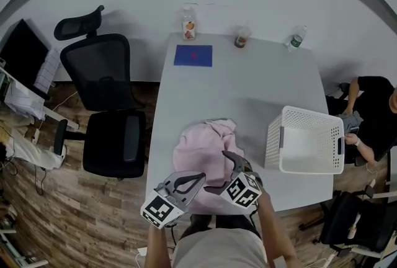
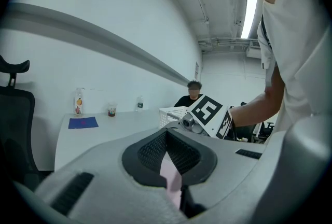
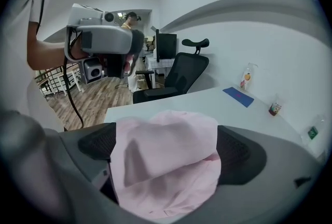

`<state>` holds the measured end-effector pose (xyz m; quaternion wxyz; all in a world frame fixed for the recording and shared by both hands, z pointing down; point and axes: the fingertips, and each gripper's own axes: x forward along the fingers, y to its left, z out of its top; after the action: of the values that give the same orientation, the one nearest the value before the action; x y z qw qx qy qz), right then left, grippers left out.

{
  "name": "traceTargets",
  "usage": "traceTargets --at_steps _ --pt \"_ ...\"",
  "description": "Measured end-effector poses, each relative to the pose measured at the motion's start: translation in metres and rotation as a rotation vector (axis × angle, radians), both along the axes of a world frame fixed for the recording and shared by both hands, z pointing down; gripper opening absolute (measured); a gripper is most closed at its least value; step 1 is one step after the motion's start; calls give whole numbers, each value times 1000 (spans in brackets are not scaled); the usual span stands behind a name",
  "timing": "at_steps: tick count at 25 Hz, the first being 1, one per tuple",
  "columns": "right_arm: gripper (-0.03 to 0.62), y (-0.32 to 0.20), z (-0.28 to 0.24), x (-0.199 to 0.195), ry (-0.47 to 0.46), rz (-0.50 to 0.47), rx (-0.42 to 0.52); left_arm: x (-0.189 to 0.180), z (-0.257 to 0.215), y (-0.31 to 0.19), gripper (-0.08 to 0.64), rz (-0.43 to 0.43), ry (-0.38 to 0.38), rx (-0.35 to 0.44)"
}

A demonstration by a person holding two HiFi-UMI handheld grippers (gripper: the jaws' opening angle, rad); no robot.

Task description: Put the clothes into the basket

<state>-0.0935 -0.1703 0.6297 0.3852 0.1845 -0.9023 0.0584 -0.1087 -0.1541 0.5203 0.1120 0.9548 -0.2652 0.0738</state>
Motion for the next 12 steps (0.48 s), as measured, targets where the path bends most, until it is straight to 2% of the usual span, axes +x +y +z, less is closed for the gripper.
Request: traceTargets --at_steps 12 --pt "575 -11 62 3 40 27 -100 8 19 -9 2 42 -25 -9"
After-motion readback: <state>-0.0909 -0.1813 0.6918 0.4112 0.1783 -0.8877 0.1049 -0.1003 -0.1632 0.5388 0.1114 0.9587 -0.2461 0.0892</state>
